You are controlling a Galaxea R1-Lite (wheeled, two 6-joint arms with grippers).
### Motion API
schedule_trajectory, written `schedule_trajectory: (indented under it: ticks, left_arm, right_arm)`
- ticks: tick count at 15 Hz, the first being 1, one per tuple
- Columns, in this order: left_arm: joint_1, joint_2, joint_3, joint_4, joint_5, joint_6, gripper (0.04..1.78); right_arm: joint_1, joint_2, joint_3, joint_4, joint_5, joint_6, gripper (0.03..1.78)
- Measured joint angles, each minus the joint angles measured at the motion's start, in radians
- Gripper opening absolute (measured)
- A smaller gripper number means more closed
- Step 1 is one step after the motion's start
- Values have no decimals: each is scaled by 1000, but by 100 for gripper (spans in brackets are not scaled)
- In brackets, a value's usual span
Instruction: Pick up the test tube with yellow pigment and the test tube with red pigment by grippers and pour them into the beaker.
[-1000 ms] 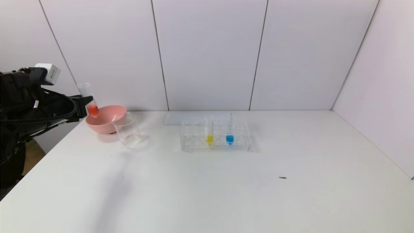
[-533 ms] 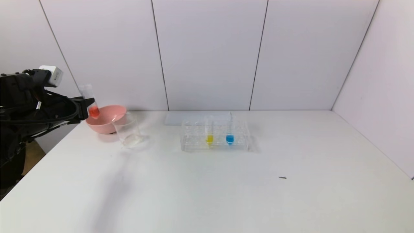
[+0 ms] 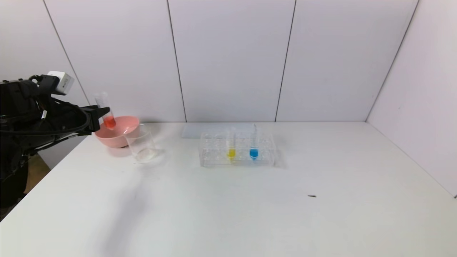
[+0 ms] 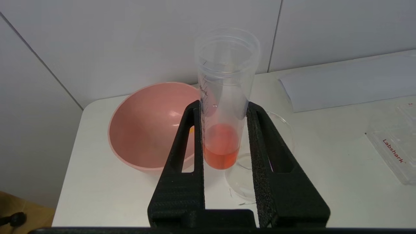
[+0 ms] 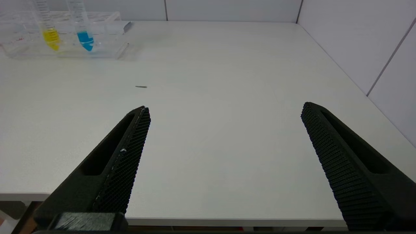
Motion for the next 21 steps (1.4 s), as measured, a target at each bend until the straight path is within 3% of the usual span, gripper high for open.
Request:
schedule_trajectory:
  ticks: [10,21]
  left_arm:
    - [-1,20,-33,19,-74,-1,44]
    - [-36,27,-49,26,-61,-4,44]
  right_arm:
    - [0,0,0,0,0,0,170]
    - [0,0,0,0,0,0,170]
